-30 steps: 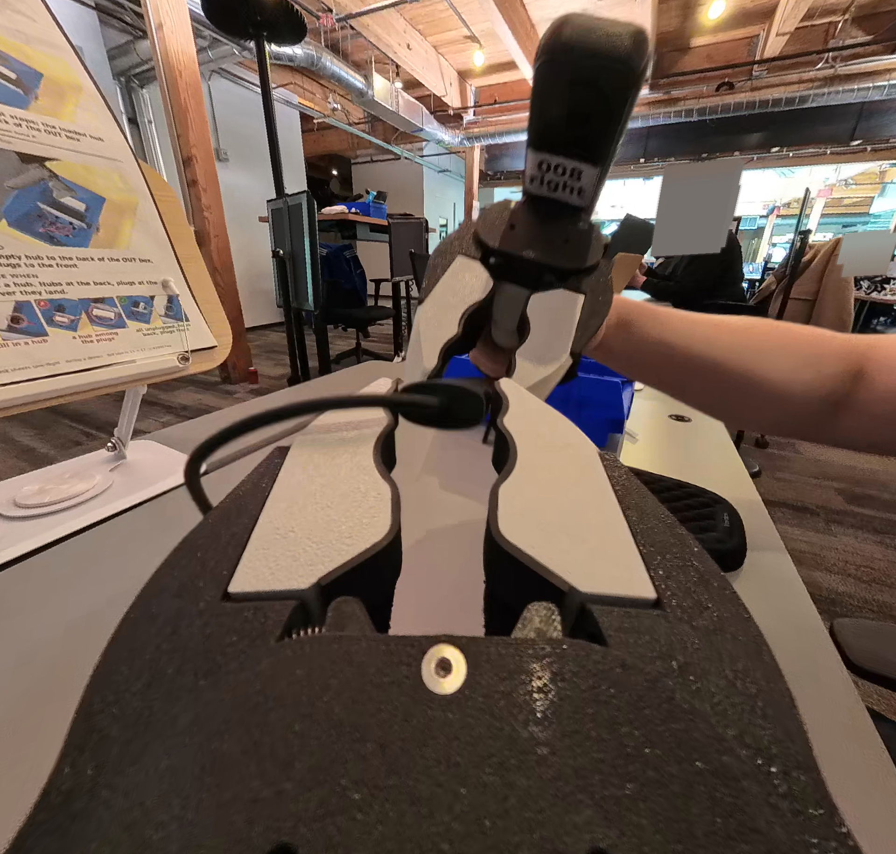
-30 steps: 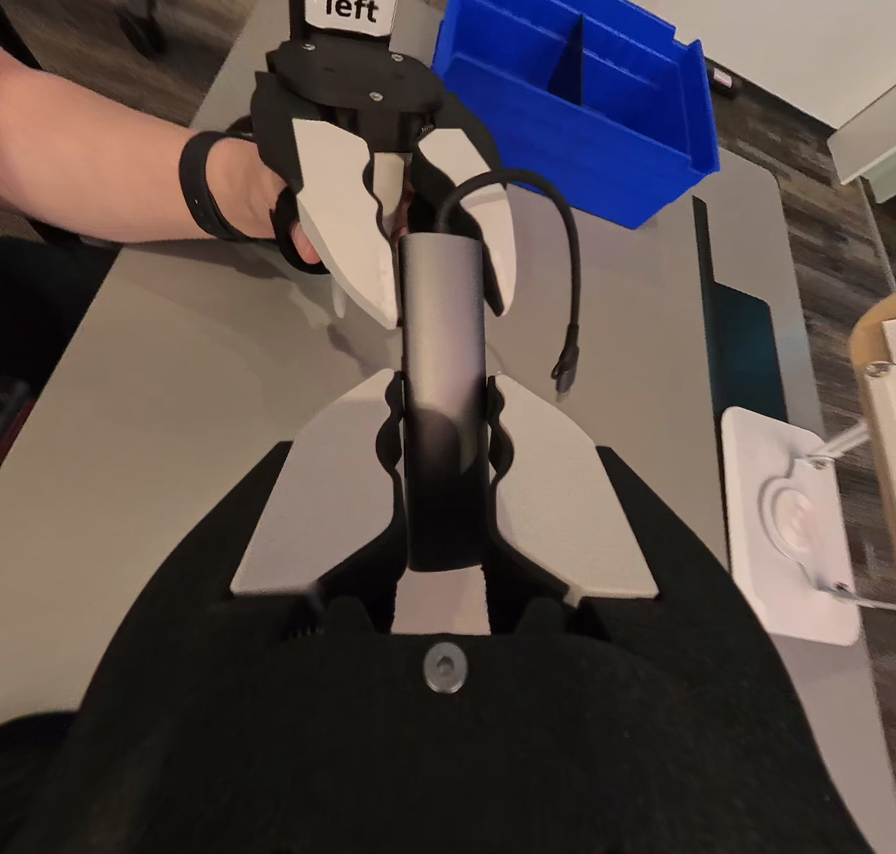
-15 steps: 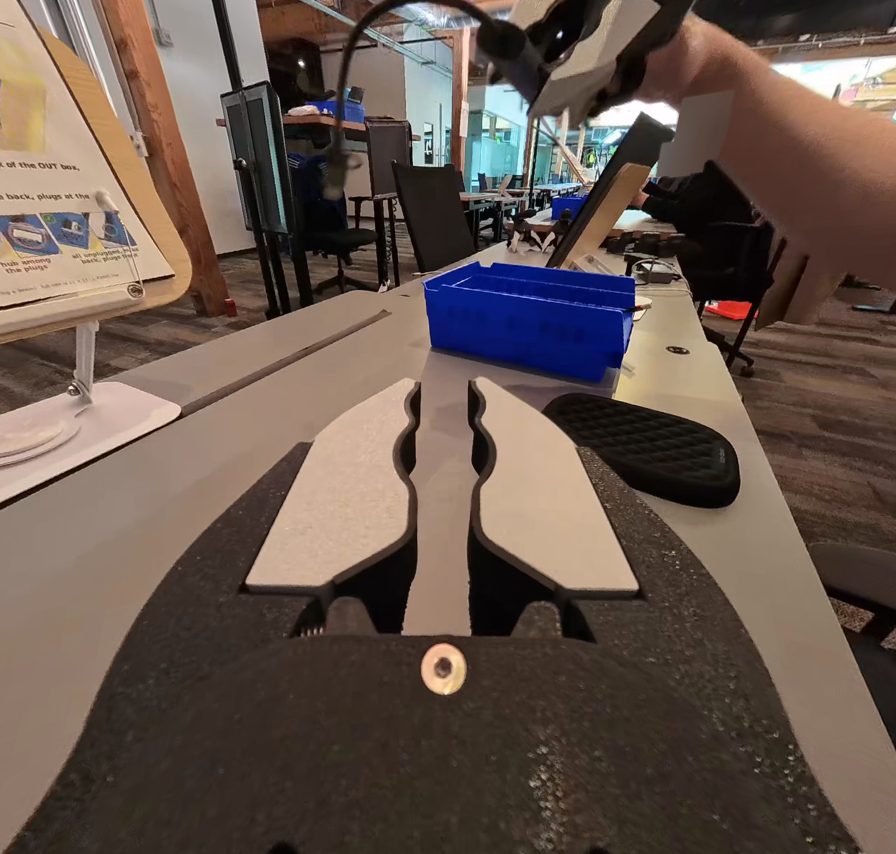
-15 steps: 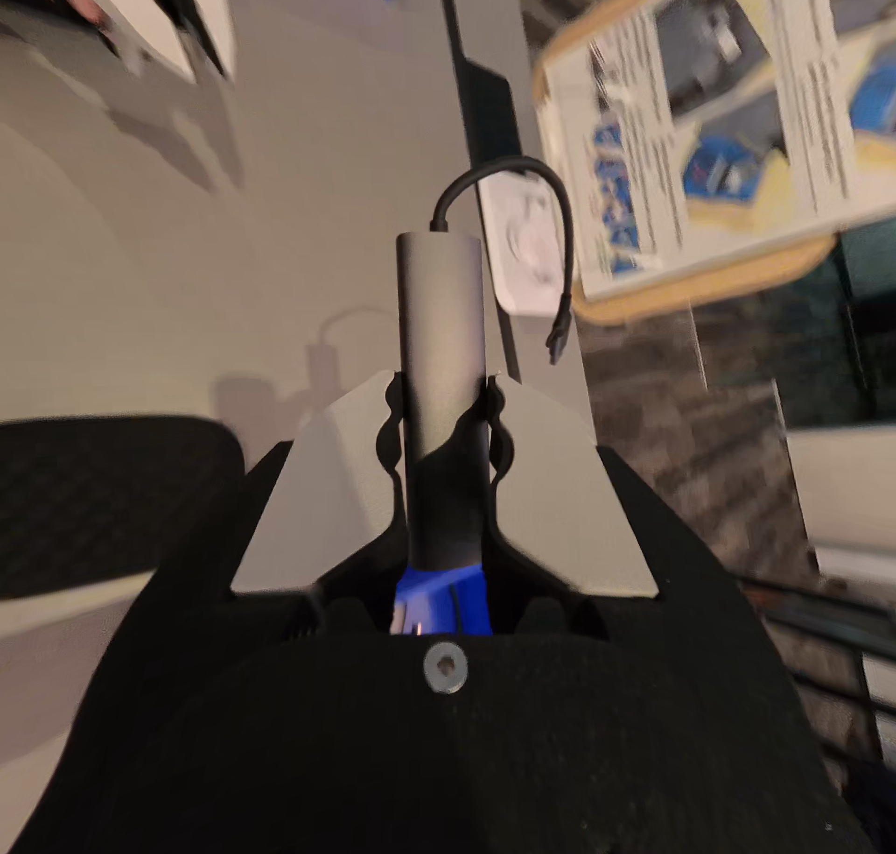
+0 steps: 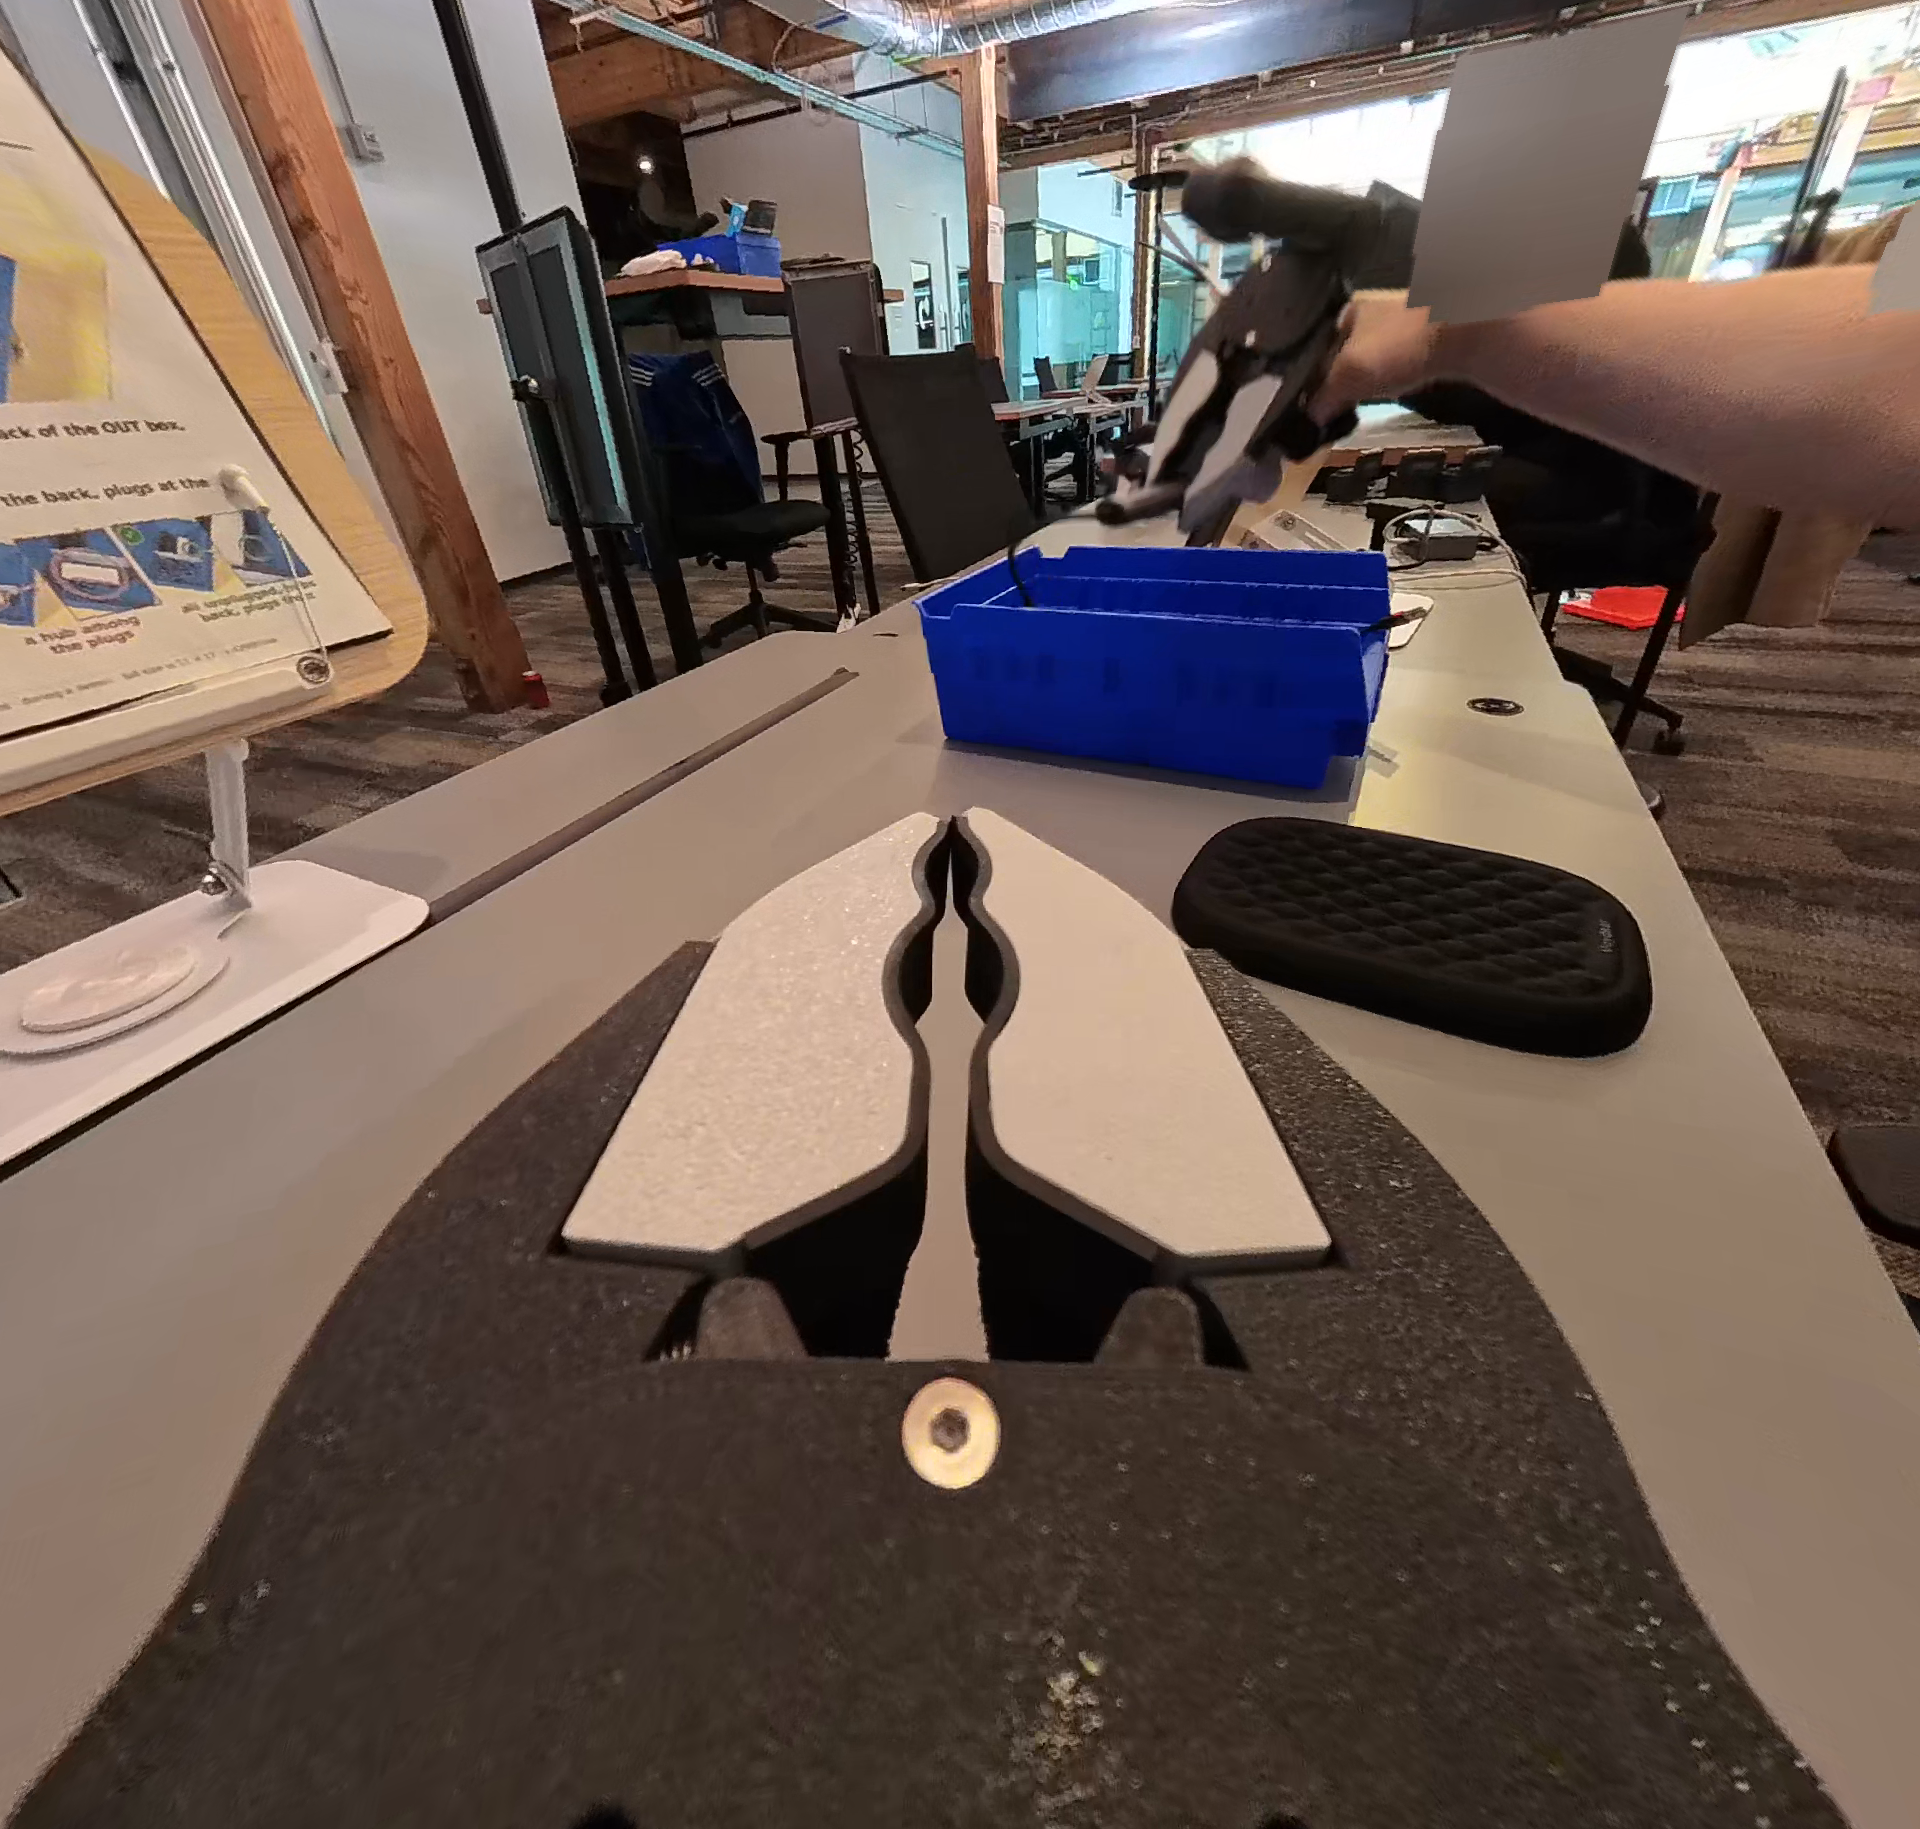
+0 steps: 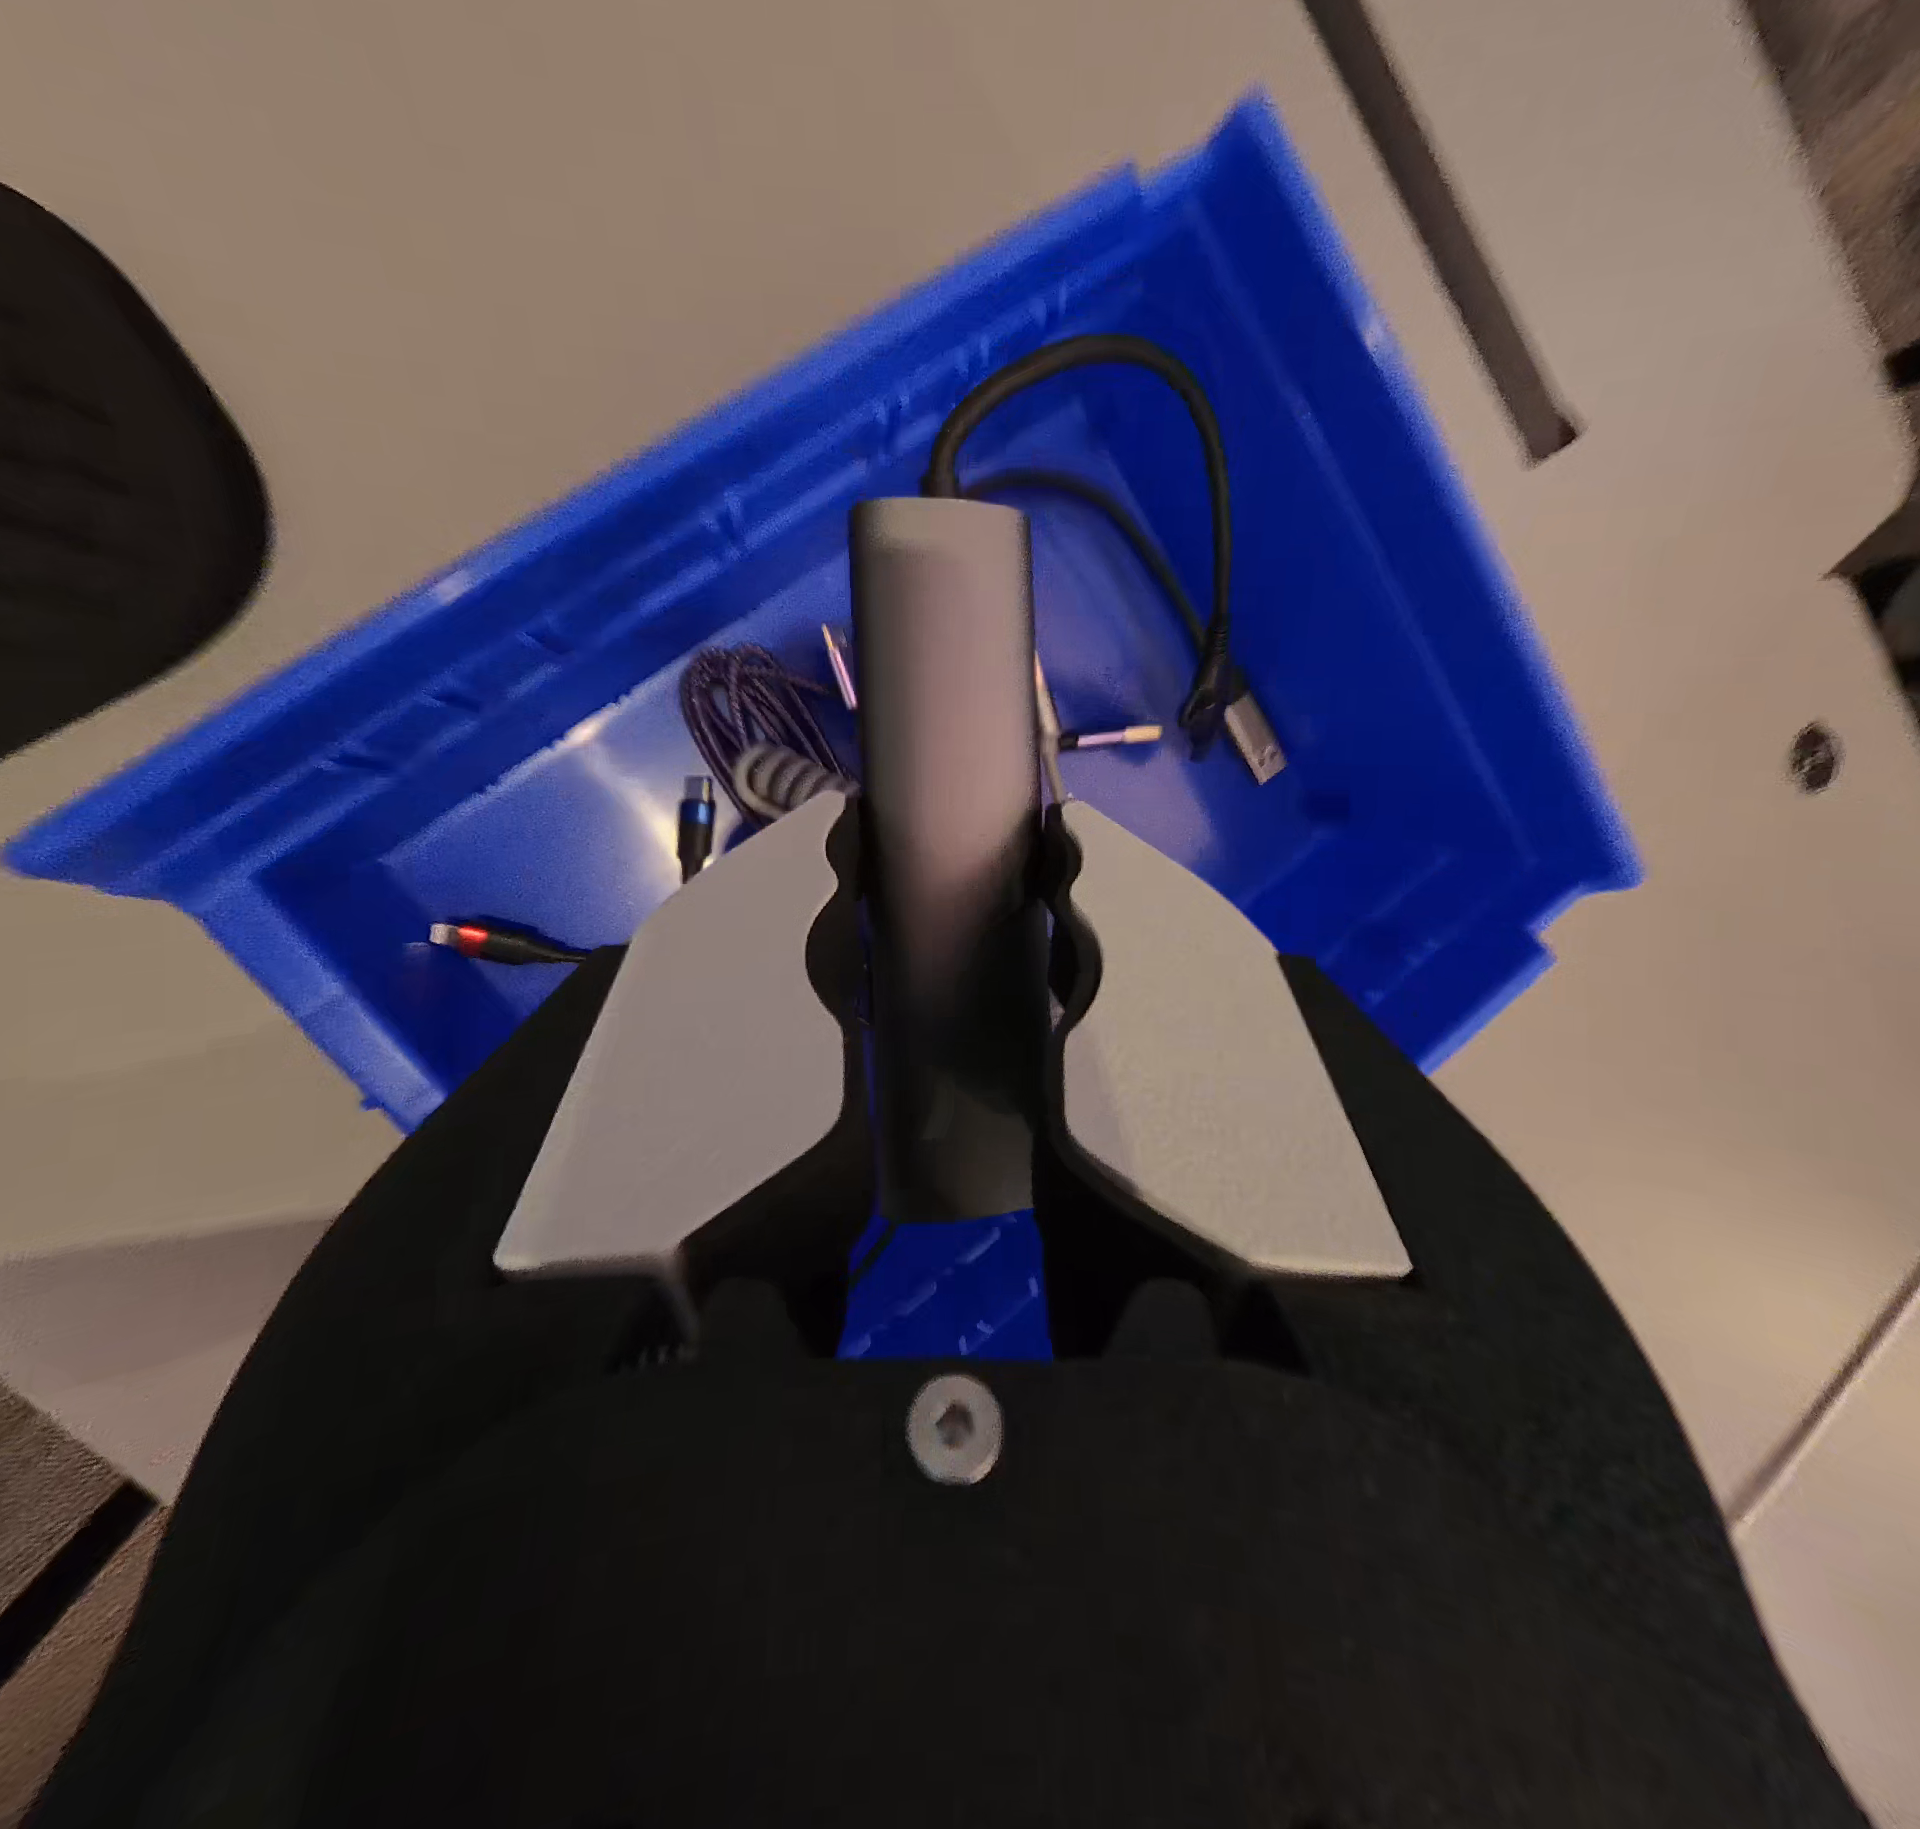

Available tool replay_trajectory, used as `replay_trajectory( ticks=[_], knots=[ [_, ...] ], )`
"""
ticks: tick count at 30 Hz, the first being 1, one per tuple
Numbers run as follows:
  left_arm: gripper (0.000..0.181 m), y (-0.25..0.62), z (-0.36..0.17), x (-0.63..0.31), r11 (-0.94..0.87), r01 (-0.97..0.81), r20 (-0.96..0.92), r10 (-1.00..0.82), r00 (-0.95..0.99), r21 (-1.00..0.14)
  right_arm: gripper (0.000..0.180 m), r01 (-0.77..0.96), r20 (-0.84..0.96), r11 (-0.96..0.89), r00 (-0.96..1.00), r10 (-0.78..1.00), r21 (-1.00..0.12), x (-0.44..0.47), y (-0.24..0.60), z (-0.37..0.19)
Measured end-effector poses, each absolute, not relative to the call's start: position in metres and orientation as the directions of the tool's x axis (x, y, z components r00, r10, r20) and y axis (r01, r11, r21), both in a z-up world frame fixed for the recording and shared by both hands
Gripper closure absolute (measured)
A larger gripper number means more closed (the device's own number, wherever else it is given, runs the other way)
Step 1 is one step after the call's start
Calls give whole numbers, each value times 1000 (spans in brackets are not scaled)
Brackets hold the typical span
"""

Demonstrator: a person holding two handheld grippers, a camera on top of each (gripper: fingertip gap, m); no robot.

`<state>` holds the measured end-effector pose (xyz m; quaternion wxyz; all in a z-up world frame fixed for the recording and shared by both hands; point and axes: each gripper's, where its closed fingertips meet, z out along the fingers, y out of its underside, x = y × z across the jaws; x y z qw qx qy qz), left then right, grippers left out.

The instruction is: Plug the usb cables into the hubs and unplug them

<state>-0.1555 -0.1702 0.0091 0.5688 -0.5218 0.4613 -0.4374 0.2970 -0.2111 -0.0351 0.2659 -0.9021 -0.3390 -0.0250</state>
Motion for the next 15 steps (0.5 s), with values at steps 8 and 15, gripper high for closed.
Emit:
replay_trajectory(
  ticks=[8, 15],
  knots=[
    [181, -164, -2, -153, 59, -27, -64, -976, 208, -998, 146, 648, 148, -707, 758, 635, -283, 319, -214, -123],
    [181, -162, -12, -149, 59, -82, -75, -976, 206, -995, 145, 674, 140, -688, 734, 664, -268, 312, -202, -128]
  ],
)
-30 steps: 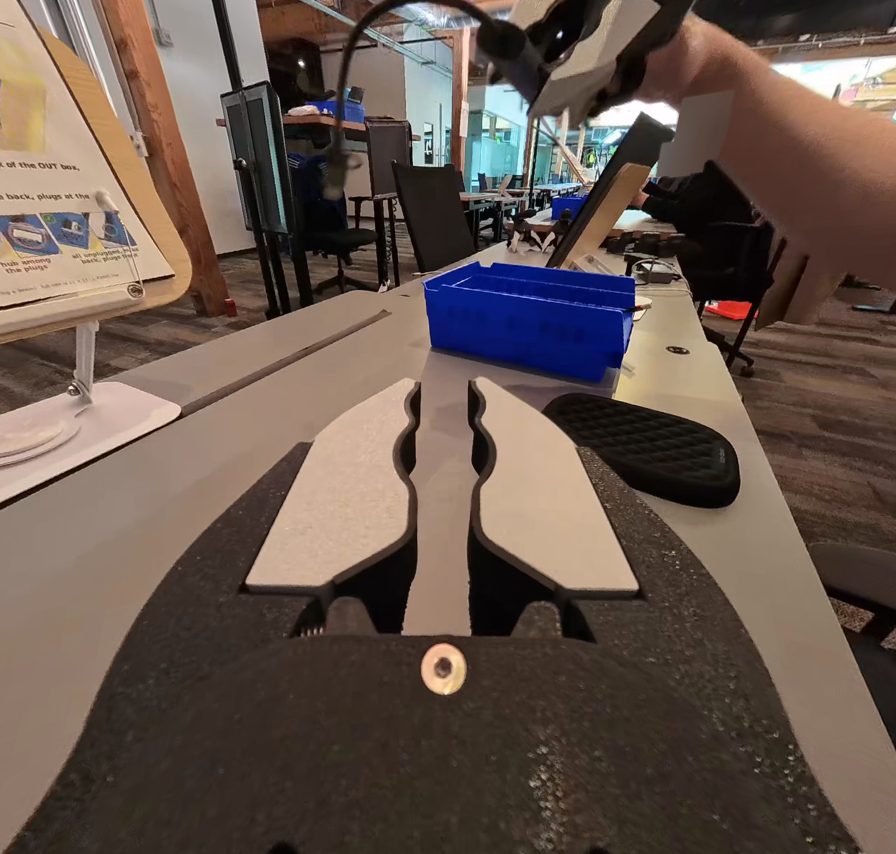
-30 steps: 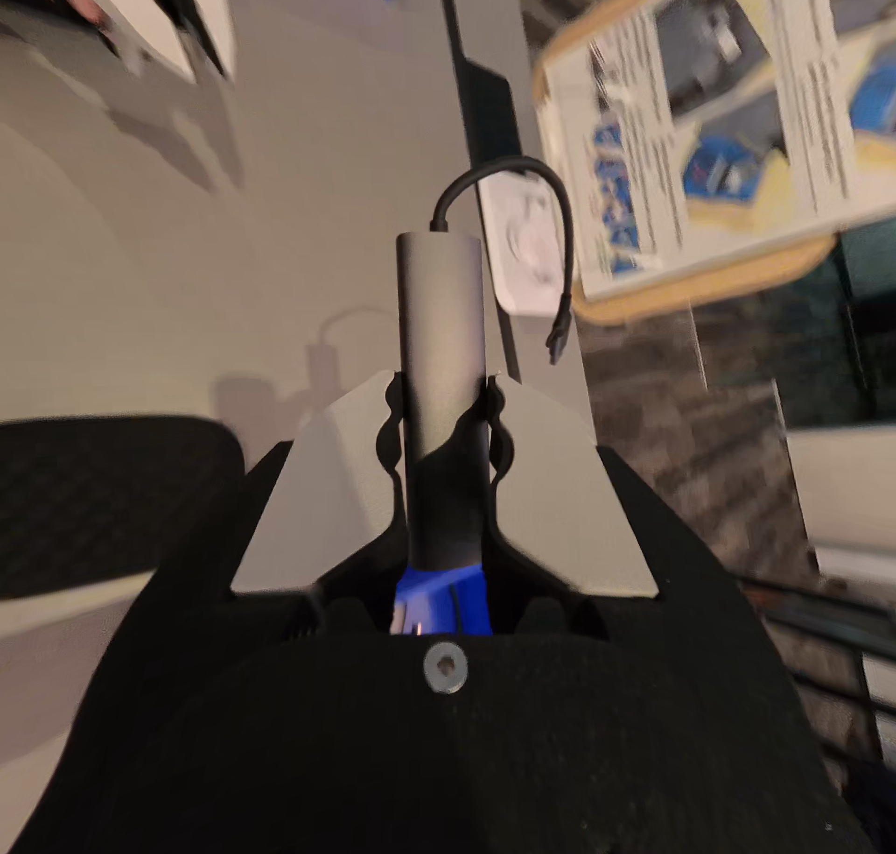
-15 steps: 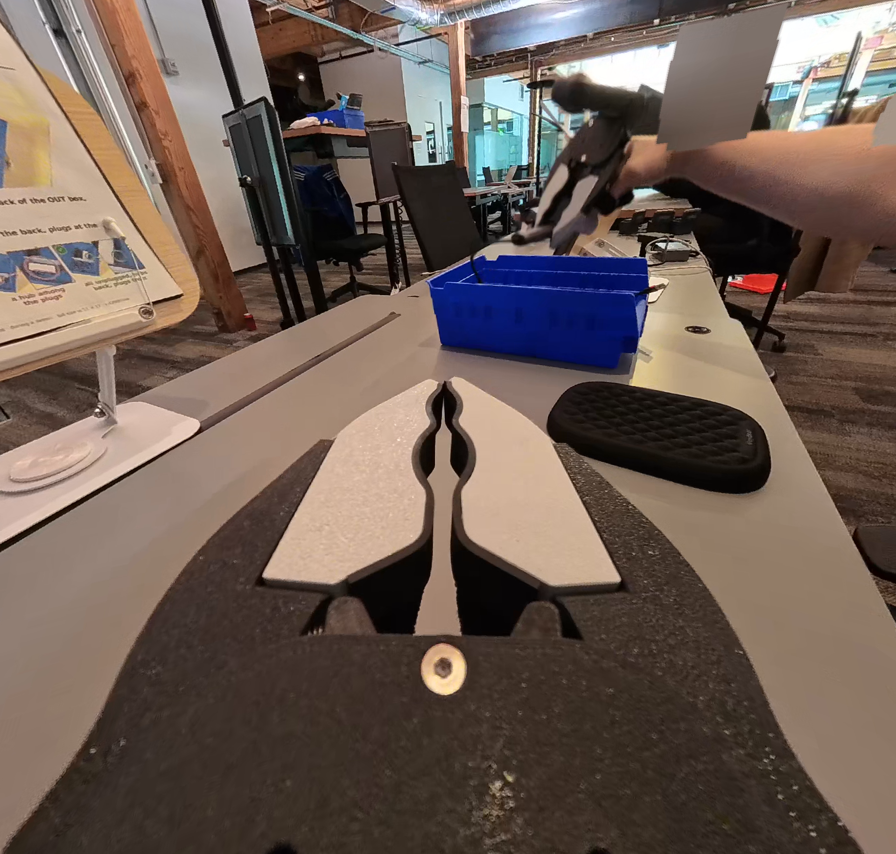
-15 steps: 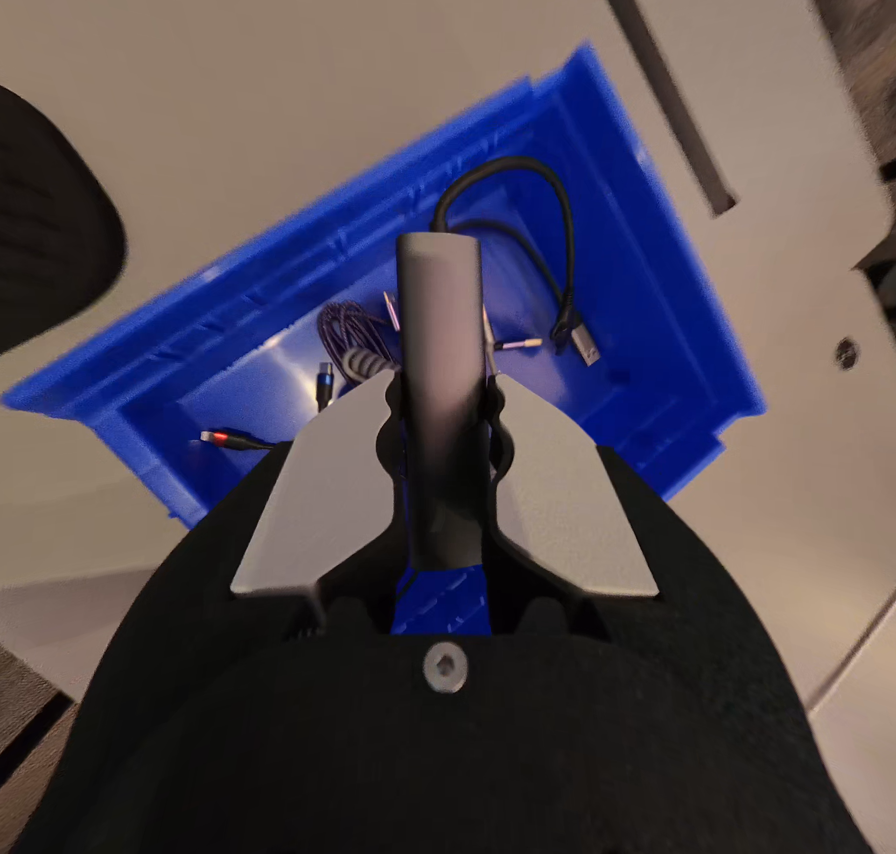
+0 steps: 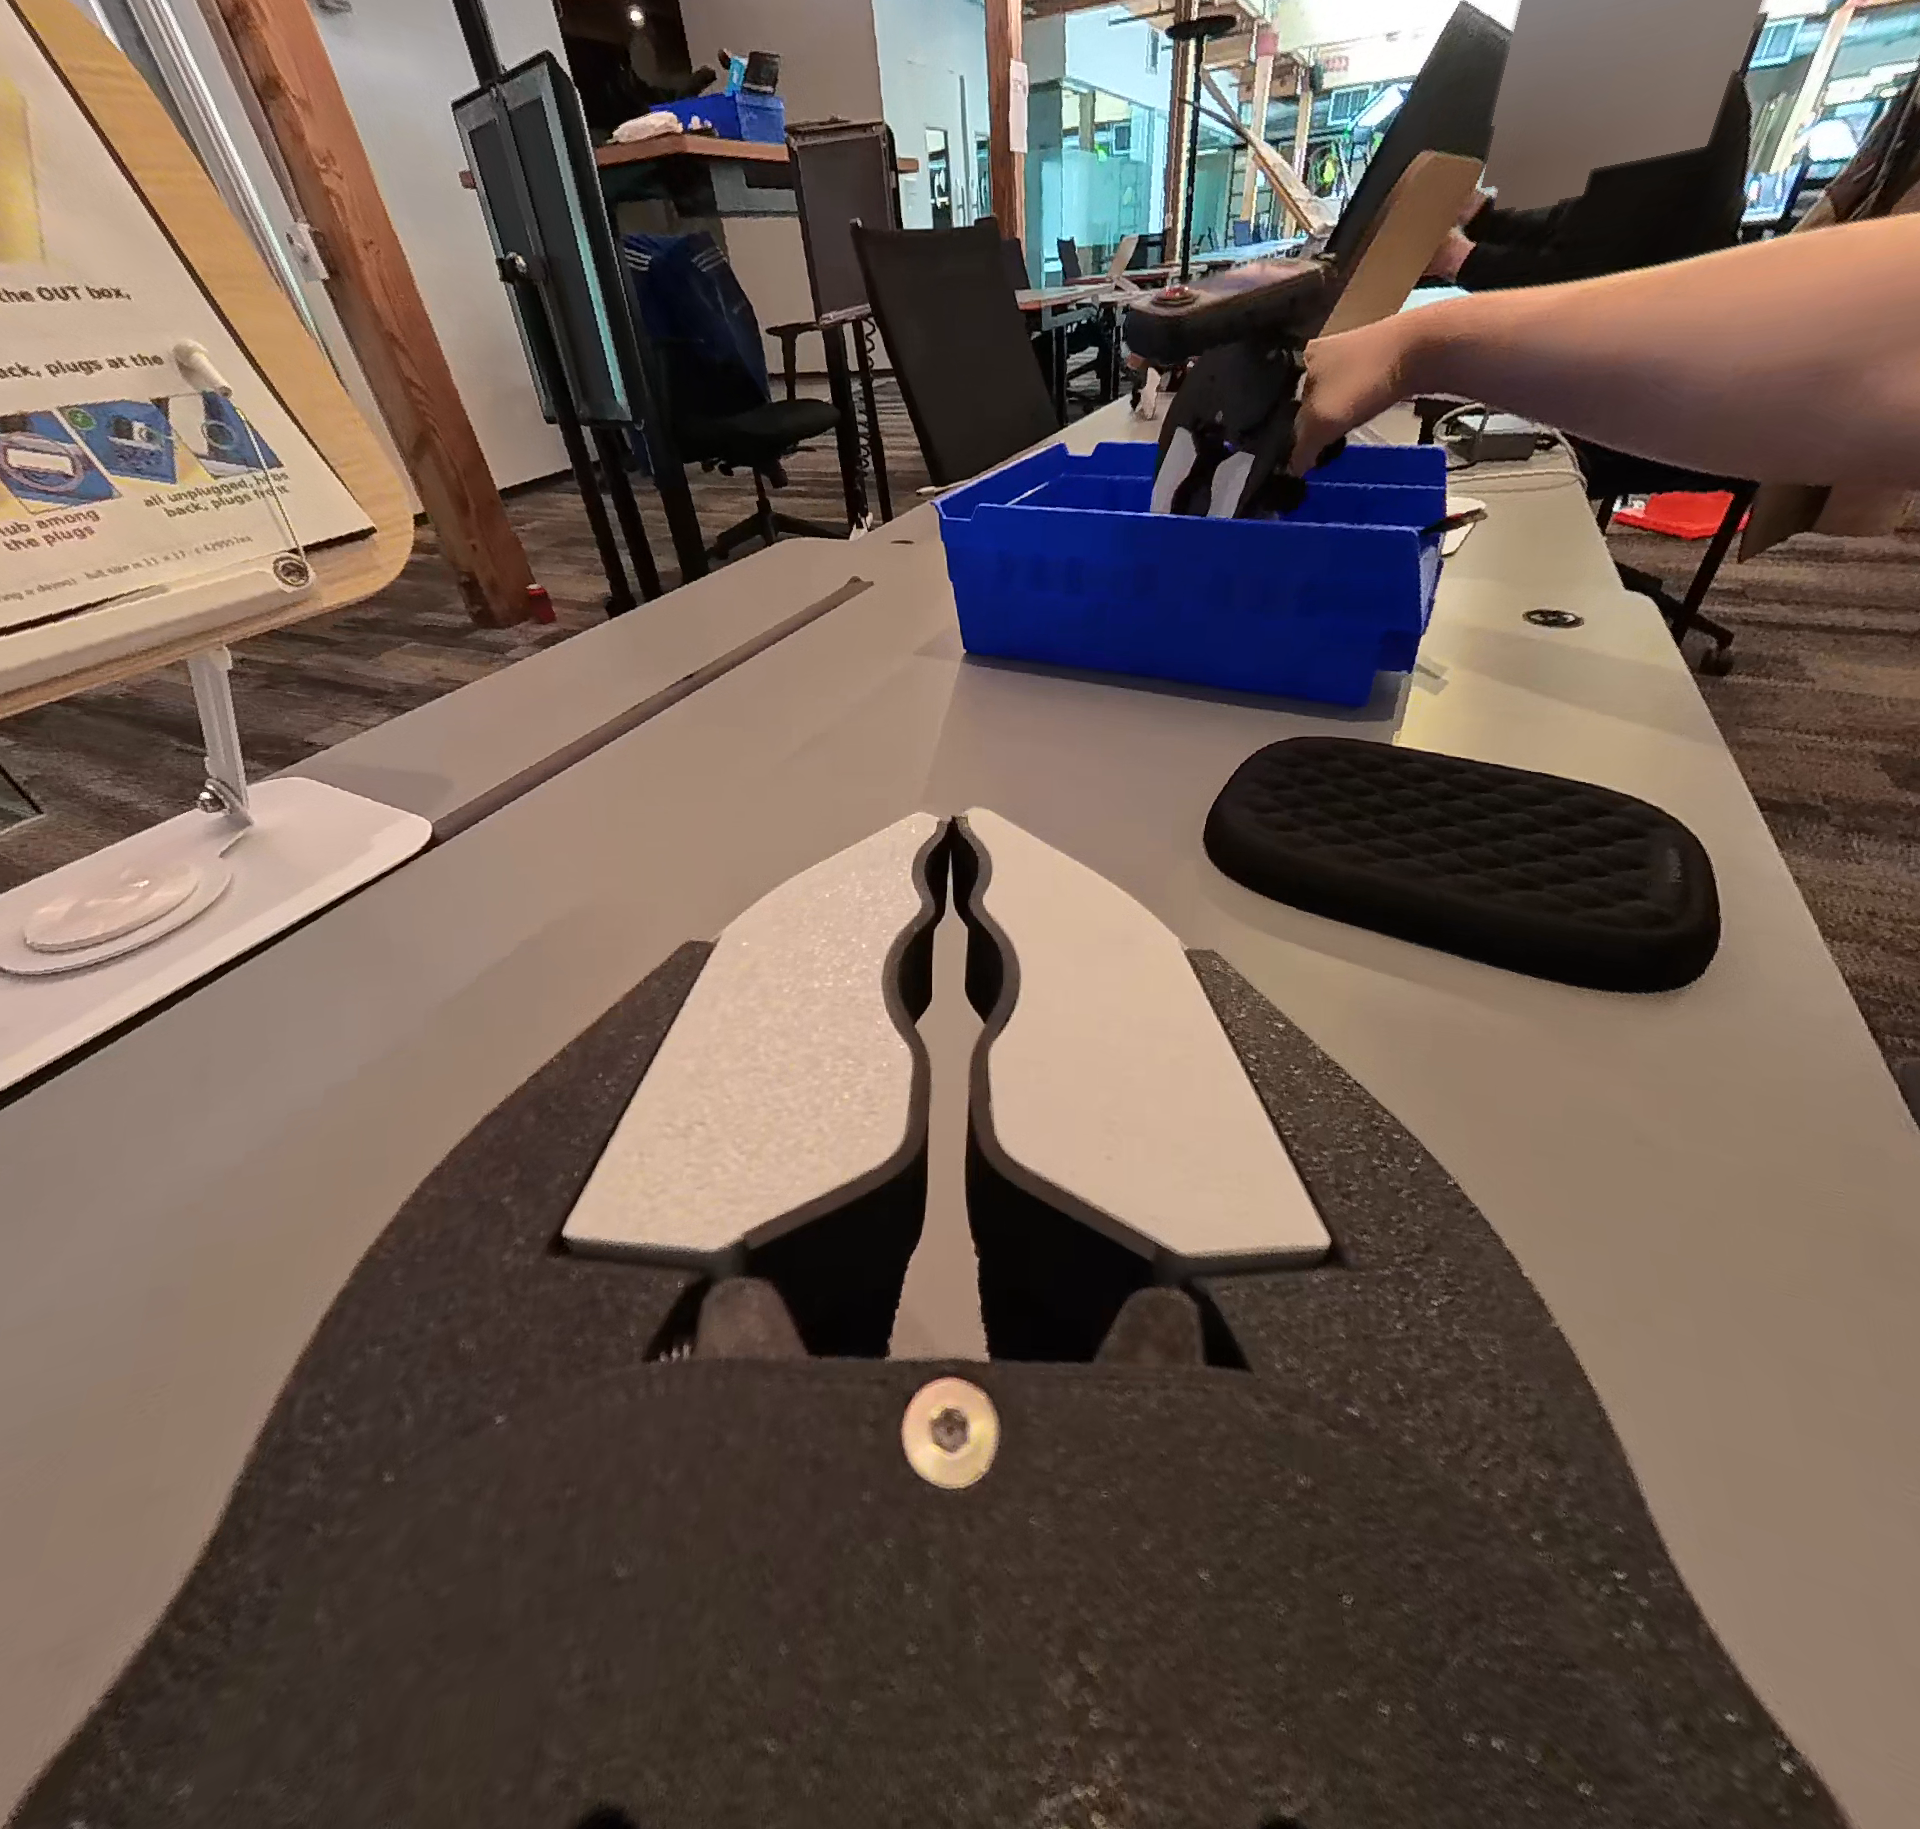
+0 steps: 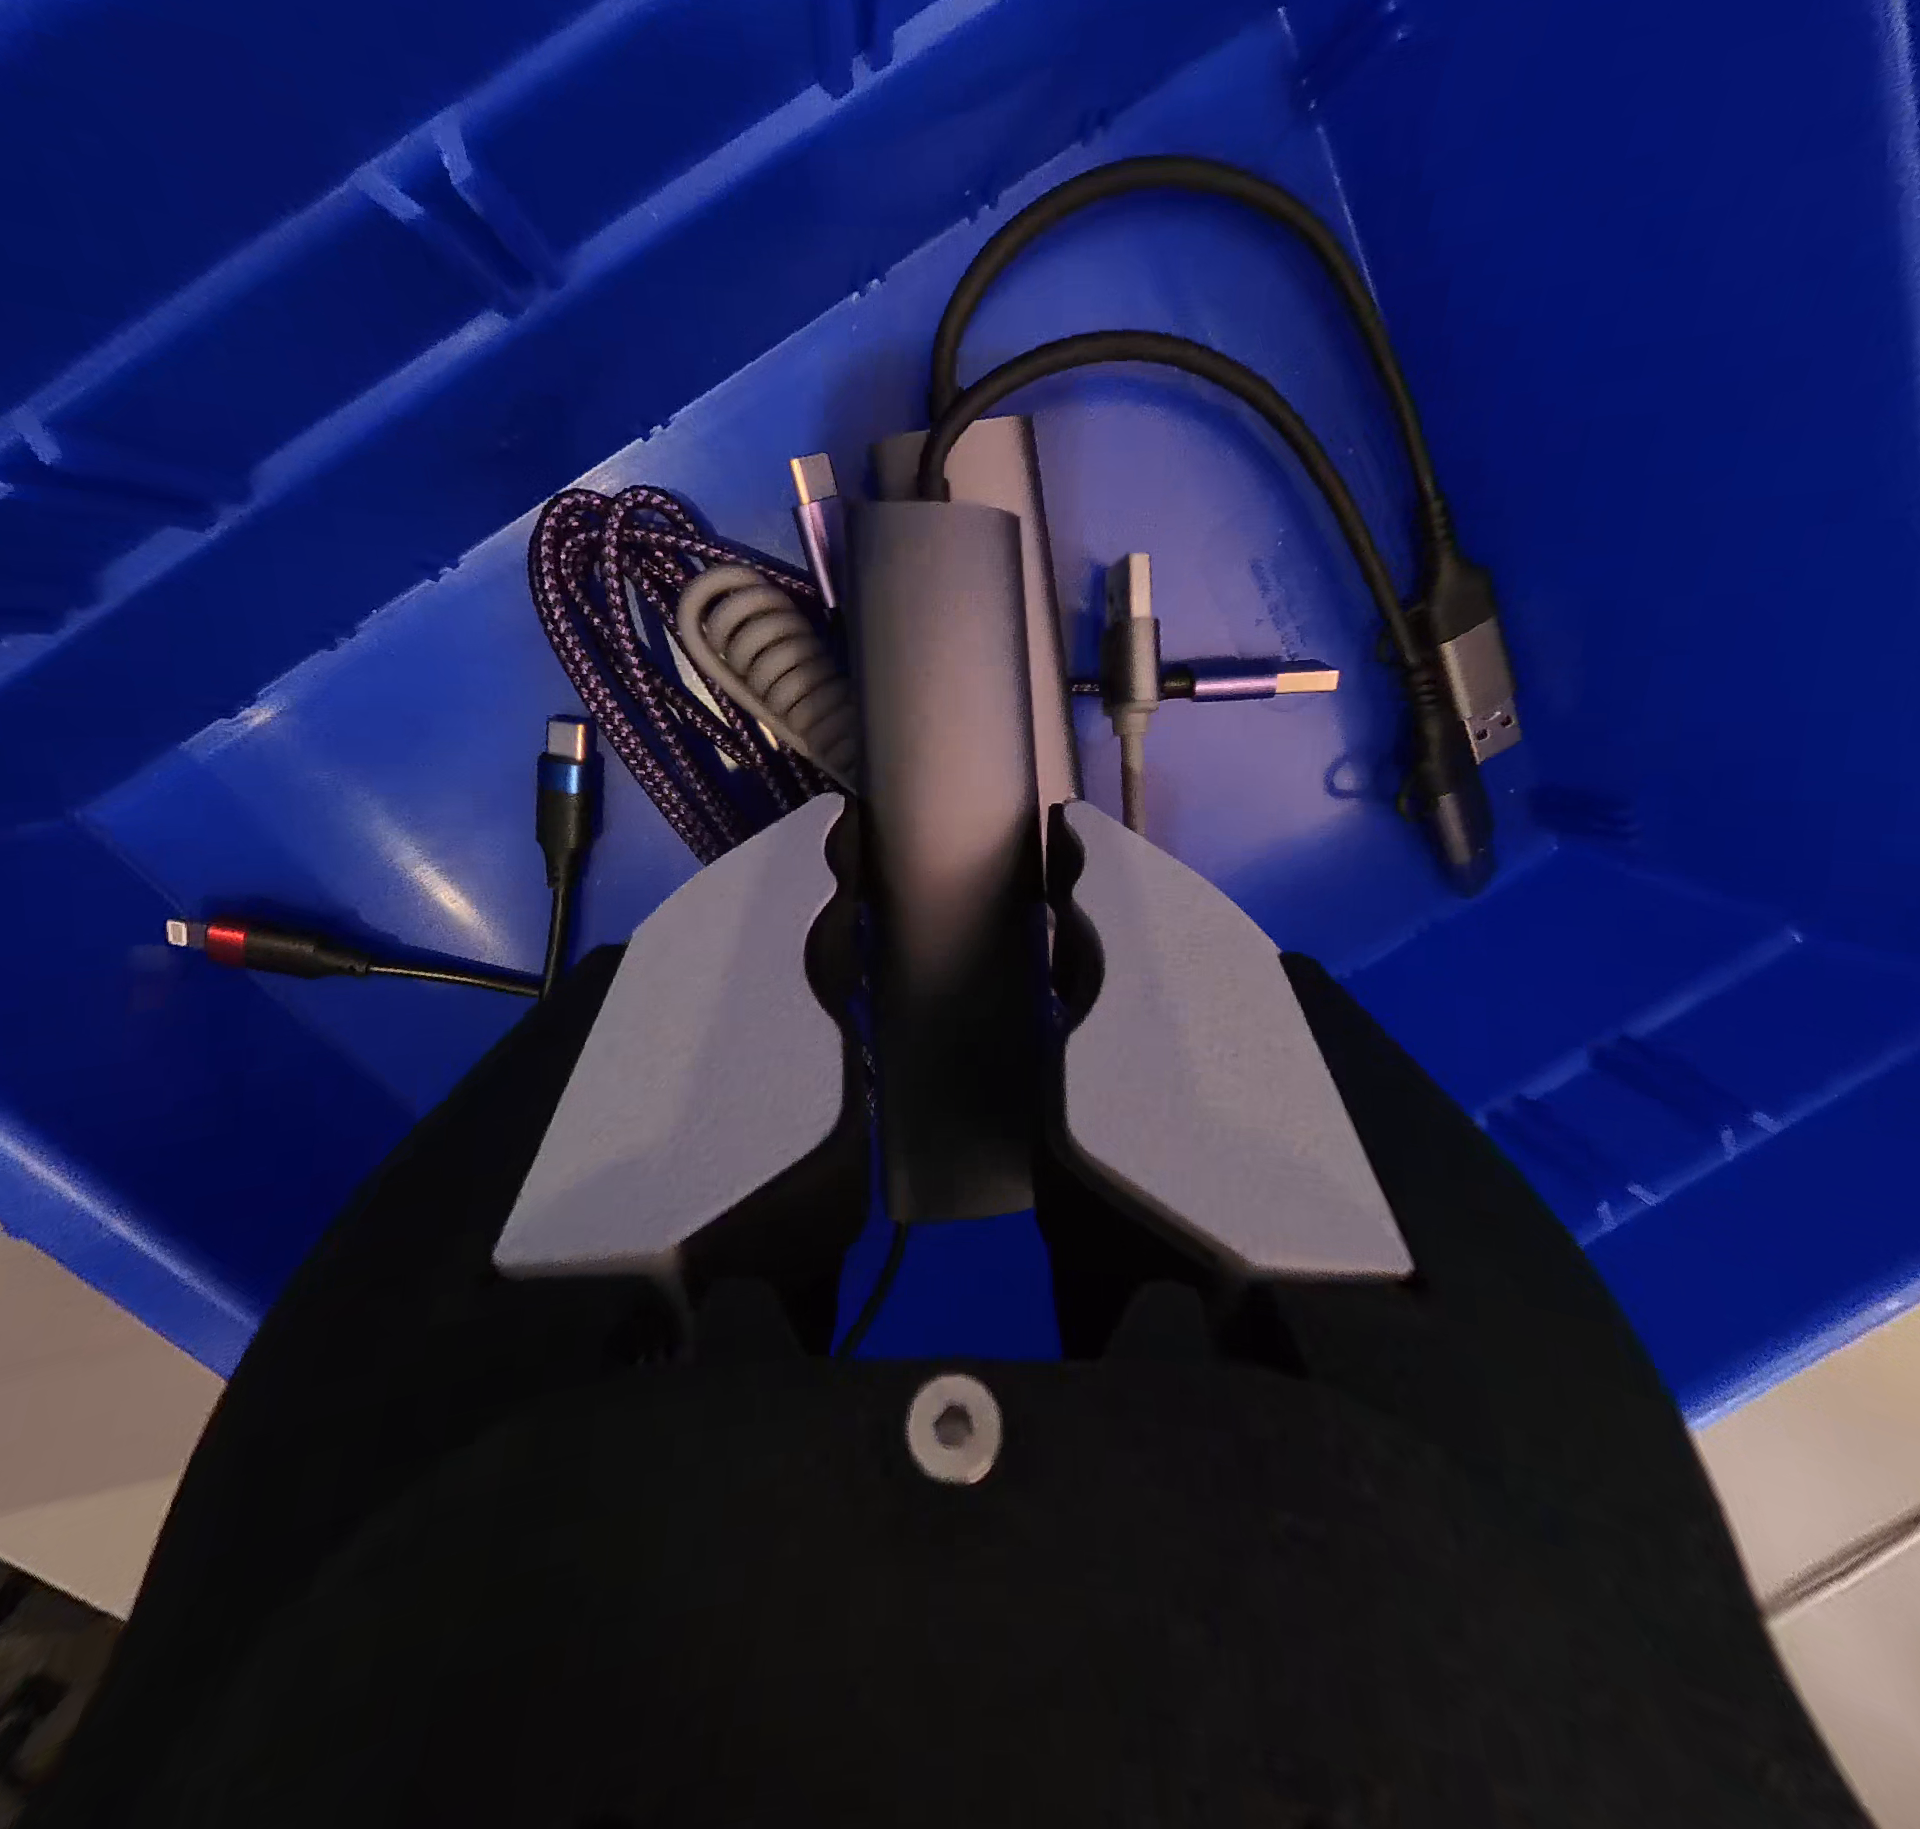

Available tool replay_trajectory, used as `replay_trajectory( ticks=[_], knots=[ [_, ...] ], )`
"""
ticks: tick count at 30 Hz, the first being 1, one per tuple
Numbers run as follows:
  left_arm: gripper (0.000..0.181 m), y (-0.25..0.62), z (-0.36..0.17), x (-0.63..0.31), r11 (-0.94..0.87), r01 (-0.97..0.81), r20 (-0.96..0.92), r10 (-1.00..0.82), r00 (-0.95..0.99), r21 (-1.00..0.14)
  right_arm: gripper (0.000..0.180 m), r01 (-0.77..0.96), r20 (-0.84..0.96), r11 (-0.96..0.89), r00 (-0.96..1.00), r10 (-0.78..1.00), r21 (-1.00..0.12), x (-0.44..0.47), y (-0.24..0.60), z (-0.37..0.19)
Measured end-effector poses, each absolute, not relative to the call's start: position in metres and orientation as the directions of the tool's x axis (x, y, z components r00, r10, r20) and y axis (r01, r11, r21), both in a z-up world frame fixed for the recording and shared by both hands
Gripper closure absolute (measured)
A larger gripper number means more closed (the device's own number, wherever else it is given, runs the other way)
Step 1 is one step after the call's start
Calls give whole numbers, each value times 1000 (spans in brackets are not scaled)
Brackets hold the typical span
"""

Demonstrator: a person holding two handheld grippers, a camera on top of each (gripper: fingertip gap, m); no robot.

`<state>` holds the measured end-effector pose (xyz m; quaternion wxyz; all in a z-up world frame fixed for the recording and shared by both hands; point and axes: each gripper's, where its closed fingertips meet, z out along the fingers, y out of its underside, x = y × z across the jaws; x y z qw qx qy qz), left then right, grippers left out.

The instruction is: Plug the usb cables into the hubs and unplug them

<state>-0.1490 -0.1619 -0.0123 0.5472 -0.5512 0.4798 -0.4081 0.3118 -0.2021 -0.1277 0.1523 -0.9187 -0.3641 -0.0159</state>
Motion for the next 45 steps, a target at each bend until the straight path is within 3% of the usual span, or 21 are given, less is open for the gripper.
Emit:
replay_trajectory(
  ticks=[6, 11, 14, 16, 21, 22, 24, 28, 32, 35, 37, 41, 45],
  knots=[
    [181, -162, -12, -149, 58, -83, -74, -976, 205, -995, 139, 622, 192, -682, 777, 600, -384, 311, -202, -84],
    [181, -158, -11, -150, 39, -80, -56, -972, 228, -996, 135, 385, 340, -769, 912, 232, -510, 378, -218, -6],
    [181, -158, -11, -150, 43, -83, -62, -970, 235, -996, 134, 97, 236, -906, 972, -3, -412, 421, -248, -25],
    [181, -158, -10, -150, 54, -87, -74, -968, 240, -995, 143, -43, 144, -940, 985, -97, -338, 430, -262, -53],
    [181, -155, -12, -150, 41, -103, -67, -962, 265, -994, 141, -221, -99, -887, 975, -198, -405, 415, -250, -89],
    [181, -152, -13, -151, 19, -111, -50, -959, 279, -994, 142, -227, -102, -896, 974, -204, -381, 414, -252, -96],
    [181, -145, -18, -155, -44, -161, -14, -939, 344, -986, 174, -204, -111, -928, 978, -178, -311, 407, -256, -108],
    [181, -126, -26, -201, -126, -351, -115, -798, 591, -928, 176, -211, -80, -947, 977, -197, -241, 406, -256, -109],
    [171, -112, 14, -316, -117, -423, -342, -418, 841, -898, 176, -222, -78, -950, 975, -210, -219, 407, -256, -109],
    [158, -107, 27, -414, -228, -463, -436, -157, 886, -857, 176, -222, -79, -949, 975, -210, -226, 407, -256, -110],
    [151, -95, 11, -454, -338, -378, -353, -135, 926, -862, 176, -219, -73, -948, 975, -207, -230, 407, -255, -109],
    [136, -73, -45, -463, -576, -117, 30, -240, 970, -809, 176, -221, -65, -943, 975, -211, -248, 407, -255, -110],
    [143, -54, -83, -469, -662, -159, -17, -215, 976, -733, 176, -226, -75, -934, 974, -213, -276, 408, -255, -110]
  ],
)
